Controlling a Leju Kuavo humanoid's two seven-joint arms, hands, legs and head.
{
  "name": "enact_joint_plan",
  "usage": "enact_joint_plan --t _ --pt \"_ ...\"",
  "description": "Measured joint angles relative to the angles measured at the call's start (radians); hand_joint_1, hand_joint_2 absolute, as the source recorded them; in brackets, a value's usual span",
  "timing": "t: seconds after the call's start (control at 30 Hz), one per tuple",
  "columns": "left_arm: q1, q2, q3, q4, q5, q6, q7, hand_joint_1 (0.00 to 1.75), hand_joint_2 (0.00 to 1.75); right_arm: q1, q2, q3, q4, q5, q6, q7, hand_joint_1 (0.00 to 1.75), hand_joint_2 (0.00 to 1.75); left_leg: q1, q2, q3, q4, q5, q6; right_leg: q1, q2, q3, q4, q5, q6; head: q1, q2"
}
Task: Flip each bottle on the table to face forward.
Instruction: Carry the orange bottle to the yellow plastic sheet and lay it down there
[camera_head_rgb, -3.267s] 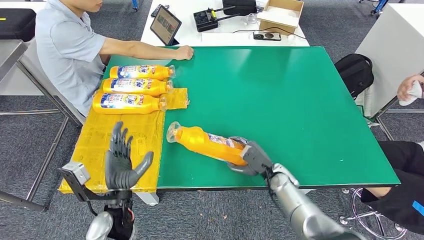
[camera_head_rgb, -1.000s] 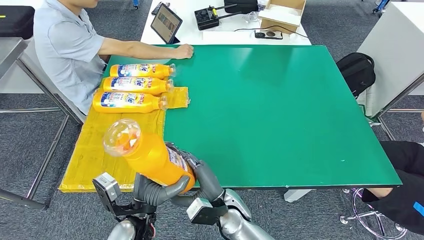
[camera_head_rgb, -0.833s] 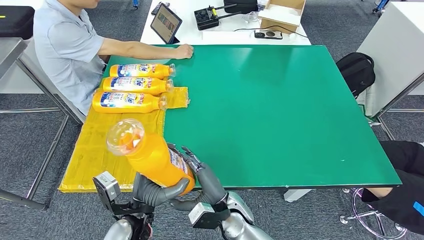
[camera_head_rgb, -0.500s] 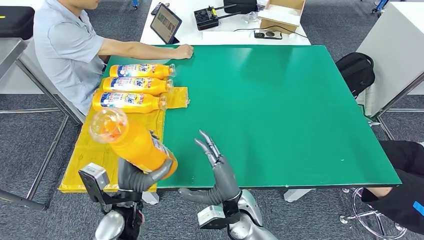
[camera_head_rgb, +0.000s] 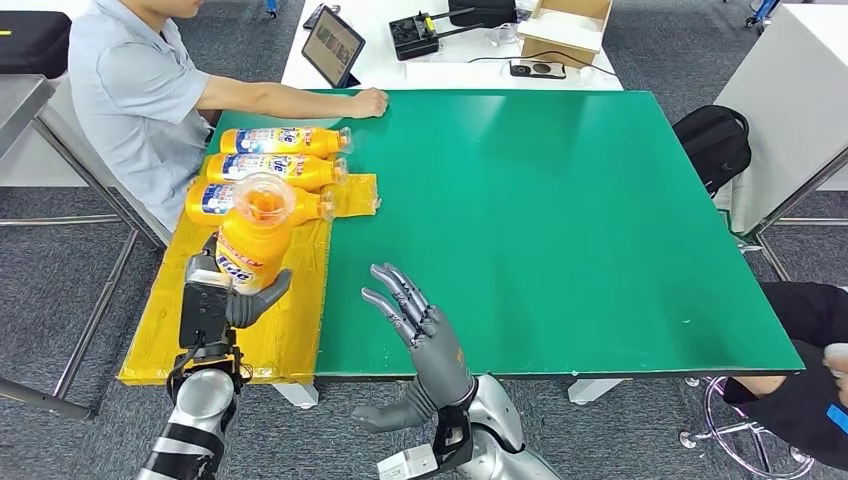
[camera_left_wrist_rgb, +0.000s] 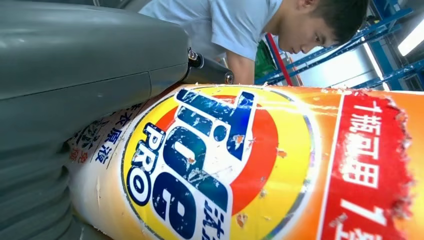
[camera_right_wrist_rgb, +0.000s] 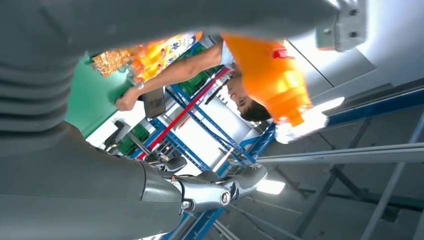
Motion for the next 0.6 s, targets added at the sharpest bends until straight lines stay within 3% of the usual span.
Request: enact_joint_plan --t 0.1,0.23,0.4,0.6 --pt "-0.037 0.022 -0.002 0.052 -0.117 -0.025 0.056 1.75 1.75 -0.004 -0.002 0.007 -0.011 -0.032 0.029 0.000 0.00 0.00 0.000 -0.001 0.000 0.000 0.000 0.000 0.000 -0.001 -0.001 0.000 0.000 0.000 0.000 0.000" --pt "-0.151 0.082 -0.047 0.209 -0.450 -0.144 0.150 1.75 1.75 -0.012 -0.007 0.011 -0.038 -0.099 0.109 0.000 0.00 0.00 0.000 -0.001 0.000 0.000 0.001 0.000 0.000 -0.001 -0.001 0.000 0.001 -0.001 0.000 0.000" --pt "-0.281 0.132 -0.127 0.413 -0.657 -0.179 0.169 1.75 1.75 -0.011 -0.015 0.016 -0.070 -0.136 0.163 0.000 0.00 0.00 0.000 0.003 0.000 0.000 0.002 -0.001 0.000 0.001 -0.002 0.001 0.003 -0.003 0.000 0.000" --pt "-0.421 0.174 -0.206 0.650 -0.767 -0.280 0.154 1.75 1.75 -0.009 -0.020 0.025 -0.083 -0.192 0.214 0.000 0.00 0.00 0.000 0.003 0.000 0.000 0.002 -0.001 0.000 0.001 -0.002 0.001 0.003 -0.003 0.000 0.000"
